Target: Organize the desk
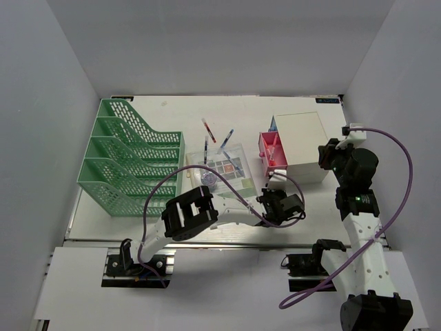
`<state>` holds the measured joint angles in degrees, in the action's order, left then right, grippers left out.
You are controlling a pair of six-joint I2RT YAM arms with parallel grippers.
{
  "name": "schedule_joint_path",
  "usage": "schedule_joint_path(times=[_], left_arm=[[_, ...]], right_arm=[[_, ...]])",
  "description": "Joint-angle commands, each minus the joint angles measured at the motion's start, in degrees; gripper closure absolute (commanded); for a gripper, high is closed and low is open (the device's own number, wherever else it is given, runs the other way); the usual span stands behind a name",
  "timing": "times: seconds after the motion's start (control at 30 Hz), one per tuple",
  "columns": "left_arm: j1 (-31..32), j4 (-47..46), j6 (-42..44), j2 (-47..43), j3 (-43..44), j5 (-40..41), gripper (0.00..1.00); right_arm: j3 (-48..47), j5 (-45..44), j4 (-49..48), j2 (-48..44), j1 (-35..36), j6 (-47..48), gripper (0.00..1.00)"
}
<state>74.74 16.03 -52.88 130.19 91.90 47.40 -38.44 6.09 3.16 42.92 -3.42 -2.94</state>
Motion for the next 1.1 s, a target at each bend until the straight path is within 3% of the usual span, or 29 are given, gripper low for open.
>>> schedule_joint_path(times=[0.0,0.23,0.77,0.87,1.07], left_arm=[[-0.38,2.25,-1.78,-0.55,-3.21,-1.86,0.76],[1.29,1.29,-1.61,-5.1,-6.98,-6.51,1.0],[4.1,-1.0,3.57,-32.18,-25.18,-19.27,1.0],[4.63,-3.63,8.74,-38.07,-28.52,-22.78,1.0],[4.63,0.57,16.22,-45.54,-26.6,-30.35,1.0]], right_arm=[[0.47,-0.9,-2.54,-0.82,-0.45,-0.66,0.73],[0.64,-1.16,-2.46,-1.08,-0.53,-0.49,0.73],[0.82,-1.17,-2.54,-1.61,-0.53,-0.4,0.73],[0.82,-1.17,-2.46,-1.52,-0.45,-0.4,0.73],[0.91,-0.9,-2.46,-1.61,-0.45,-0.4,0.73]])
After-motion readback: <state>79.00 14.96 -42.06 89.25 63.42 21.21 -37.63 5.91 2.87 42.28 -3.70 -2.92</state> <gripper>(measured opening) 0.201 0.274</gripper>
